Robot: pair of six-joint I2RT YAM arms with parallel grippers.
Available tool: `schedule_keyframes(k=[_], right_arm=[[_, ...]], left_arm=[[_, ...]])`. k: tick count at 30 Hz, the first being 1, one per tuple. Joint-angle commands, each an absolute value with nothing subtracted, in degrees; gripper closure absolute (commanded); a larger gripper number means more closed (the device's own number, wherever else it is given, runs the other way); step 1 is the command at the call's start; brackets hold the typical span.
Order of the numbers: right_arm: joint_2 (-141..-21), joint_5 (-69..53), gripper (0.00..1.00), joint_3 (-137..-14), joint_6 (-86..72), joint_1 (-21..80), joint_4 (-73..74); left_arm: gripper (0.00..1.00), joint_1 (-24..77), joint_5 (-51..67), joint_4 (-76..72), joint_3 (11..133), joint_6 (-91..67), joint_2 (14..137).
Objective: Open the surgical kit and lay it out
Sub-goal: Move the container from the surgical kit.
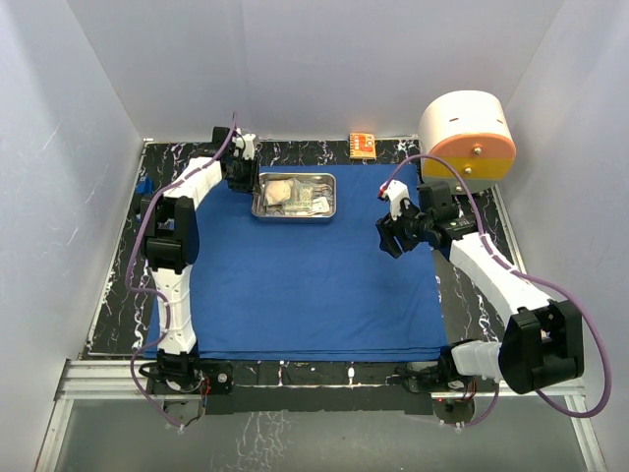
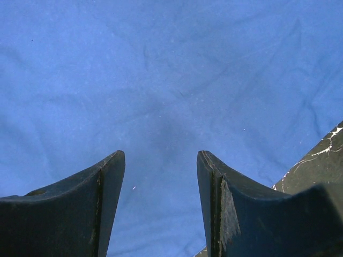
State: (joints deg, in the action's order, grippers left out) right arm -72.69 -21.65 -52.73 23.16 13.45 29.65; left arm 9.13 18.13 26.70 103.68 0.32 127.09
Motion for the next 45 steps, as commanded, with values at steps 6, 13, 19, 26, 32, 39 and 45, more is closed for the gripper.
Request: schedule_keyframes(k=[6,13,19,26,32,39,45], right_arm=[[-71.5,-24.6,0.46,-52.4,22.6,12.7,26.9],[-71.8,-24.4,0.45,-52.1,22.8,12.6,27.0],[-72.3,-24.6,0.45,-52.0,22.9,12.5,27.2],[-72.2,-24.4,0.45,-51.9,23.1,12.2,27.3],[-72.9,-24.8,0.45,-52.4,22.7,11.9,27.4],[-72.2,-22.4,0.43,-52.1,22.7,11.6,27.6],[-74.6,-19.1,0.39,-55.2,24.0,11.6,29.7]], left_arm=[[0.81,9.9,14.8,27.9,104.2,-2.2,127.2],[0.95,9.9,13.2,27.6,99.9,-1.4,125.0],[1.0,9.0,8.7,25.4,96.0,-1.3,120.3],[1.0,6.7,7.7,25.7,91.5,-0.4,114.6],[1.0,-0.8,12.0,25.7,89.0,-0.3,113.1],[1.0,-4.2,9.0,26.5,89.3,4.1,113.9],[1.0,-6.1,9.0,26.8,92.0,4.7,116.8]])
